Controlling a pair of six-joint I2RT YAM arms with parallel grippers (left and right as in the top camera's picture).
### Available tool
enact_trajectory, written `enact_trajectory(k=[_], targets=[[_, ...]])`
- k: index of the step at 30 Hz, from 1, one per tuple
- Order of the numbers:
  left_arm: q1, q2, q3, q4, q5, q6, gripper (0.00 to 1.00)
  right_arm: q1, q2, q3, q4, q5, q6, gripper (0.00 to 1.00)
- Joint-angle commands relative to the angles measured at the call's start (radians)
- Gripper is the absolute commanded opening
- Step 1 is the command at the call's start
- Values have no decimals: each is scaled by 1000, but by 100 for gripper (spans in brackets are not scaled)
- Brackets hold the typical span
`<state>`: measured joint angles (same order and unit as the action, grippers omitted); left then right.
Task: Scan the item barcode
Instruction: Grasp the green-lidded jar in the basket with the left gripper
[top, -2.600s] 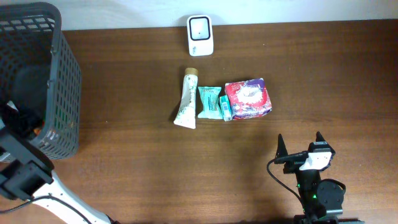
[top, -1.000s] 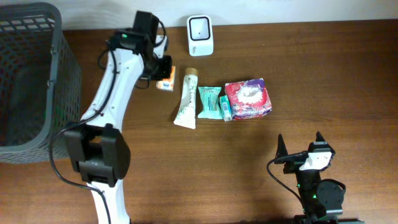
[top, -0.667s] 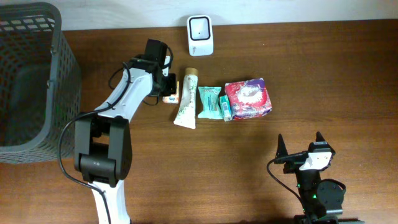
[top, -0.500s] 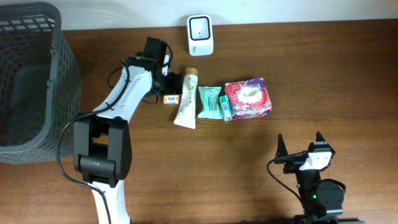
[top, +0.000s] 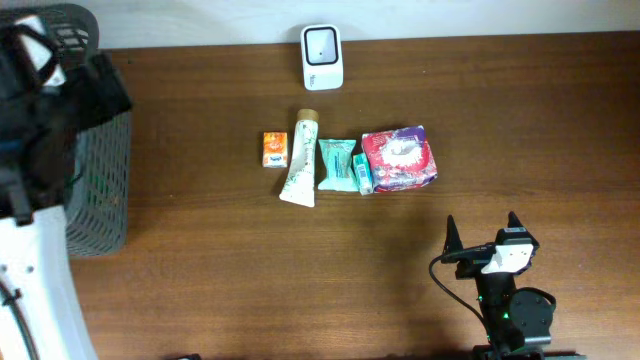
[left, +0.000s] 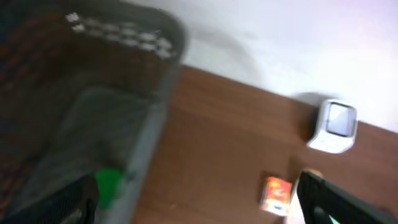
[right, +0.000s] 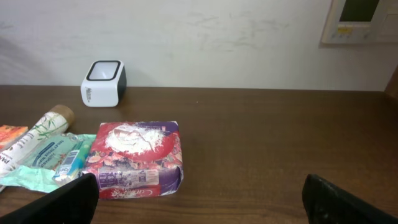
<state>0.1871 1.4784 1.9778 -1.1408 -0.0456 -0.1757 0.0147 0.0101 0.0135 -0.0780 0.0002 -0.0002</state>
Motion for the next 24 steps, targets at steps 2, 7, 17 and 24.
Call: enact_trajectory(k=[2,7,17,24], targets=[[169,-6,8,-16,-108,-98,99,5,-6,-8,-3,5,5,99],[417,10,8,-9,-15,-175,99,5,-6,-8,-3,5,5,99],[496,423,7,-141,100,-145,99,5,-6,-8,-3,5,5,99],[494,603,5,-182,235,-114,99,5,-6,-8,-3,5,5,99]])
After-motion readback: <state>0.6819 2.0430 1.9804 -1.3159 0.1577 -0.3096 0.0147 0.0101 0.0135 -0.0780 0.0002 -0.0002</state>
